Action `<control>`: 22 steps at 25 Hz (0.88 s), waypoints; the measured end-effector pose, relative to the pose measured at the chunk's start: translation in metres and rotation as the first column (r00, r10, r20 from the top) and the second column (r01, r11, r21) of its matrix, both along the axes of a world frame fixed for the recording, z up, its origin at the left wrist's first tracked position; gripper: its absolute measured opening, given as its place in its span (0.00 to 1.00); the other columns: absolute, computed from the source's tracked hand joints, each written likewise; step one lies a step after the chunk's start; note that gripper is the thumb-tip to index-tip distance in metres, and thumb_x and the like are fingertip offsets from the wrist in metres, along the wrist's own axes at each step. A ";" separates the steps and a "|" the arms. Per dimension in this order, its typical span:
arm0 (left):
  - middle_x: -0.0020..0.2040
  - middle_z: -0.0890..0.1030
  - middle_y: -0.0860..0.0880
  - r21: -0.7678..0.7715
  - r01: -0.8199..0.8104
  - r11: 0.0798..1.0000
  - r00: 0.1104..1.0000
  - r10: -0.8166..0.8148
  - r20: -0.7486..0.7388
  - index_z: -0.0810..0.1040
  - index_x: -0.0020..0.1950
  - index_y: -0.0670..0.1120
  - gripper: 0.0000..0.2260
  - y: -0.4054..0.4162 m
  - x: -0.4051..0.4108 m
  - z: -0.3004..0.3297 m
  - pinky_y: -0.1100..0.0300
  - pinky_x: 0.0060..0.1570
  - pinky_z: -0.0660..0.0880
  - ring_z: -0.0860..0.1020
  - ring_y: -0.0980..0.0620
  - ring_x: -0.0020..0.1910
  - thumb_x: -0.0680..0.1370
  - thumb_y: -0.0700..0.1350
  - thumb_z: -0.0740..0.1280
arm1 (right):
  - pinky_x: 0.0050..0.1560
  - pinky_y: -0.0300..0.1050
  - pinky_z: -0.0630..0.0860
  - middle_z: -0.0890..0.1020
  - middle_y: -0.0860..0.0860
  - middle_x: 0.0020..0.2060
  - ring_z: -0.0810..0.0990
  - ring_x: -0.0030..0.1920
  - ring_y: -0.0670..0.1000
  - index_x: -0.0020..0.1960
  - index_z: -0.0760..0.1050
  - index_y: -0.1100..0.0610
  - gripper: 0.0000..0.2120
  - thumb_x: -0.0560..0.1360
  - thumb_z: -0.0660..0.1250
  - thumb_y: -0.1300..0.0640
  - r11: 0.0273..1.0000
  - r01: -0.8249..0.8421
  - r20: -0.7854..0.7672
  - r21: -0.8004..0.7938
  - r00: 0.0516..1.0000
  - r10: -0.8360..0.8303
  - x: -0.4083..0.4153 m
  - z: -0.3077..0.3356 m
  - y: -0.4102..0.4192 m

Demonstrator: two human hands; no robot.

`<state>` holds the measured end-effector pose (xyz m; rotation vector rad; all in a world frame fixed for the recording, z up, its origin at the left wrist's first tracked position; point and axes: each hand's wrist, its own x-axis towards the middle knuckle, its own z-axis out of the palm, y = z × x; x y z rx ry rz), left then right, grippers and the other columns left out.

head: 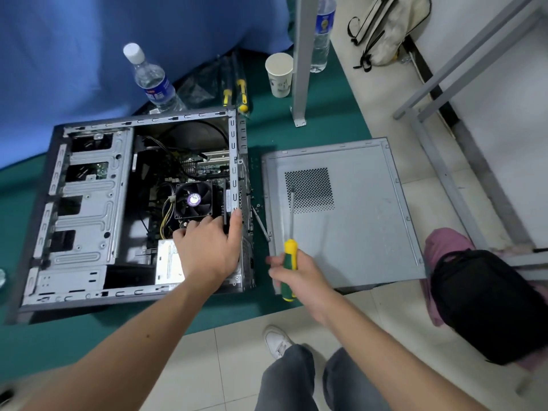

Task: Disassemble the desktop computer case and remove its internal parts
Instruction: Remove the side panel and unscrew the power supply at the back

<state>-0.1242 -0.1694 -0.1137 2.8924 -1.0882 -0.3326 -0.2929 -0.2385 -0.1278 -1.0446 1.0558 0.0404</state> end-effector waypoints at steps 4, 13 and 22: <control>0.39 0.77 0.51 -0.001 -0.020 1.000 0.999 0.020 -0.030 0.70 0.33 0.51 0.31 0.001 -0.001 0.001 0.47 0.55 0.64 0.75 0.45 0.47 0.79 0.66 0.38 | 0.43 0.46 0.74 0.80 0.52 0.45 0.77 0.43 0.51 0.54 0.74 0.56 0.10 0.74 0.64 0.65 1.000 -0.008 -0.067 -0.024 0.998 0.007 0.040 -0.006 0.006; 0.40 0.79 0.52 0.027 -0.043 0.999 0.998 0.044 -0.034 0.68 0.34 0.53 0.26 -0.001 -0.004 0.008 0.47 0.54 0.64 0.75 0.47 0.46 0.81 0.64 0.41 | 0.37 0.45 0.70 0.76 0.51 0.36 0.72 0.35 0.49 0.49 0.74 0.54 0.08 0.72 0.63 0.64 0.988 -0.134 -0.134 -0.071 0.983 0.124 0.048 -0.008 0.004; 0.42 0.79 0.52 0.045 -0.052 0.998 0.997 0.054 -0.053 0.70 0.36 0.52 0.27 -0.001 -0.004 0.008 0.48 0.56 0.65 0.75 0.48 0.47 0.81 0.64 0.39 | 0.44 0.38 0.68 0.78 0.43 0.43 0.75 0.47 0.42 0.45 0.72 0.46 0.15 0.73 0.65 0.68 0.983 -0.185 -0.086 0.011 0.979 0.186 0.049 0.001 -0.015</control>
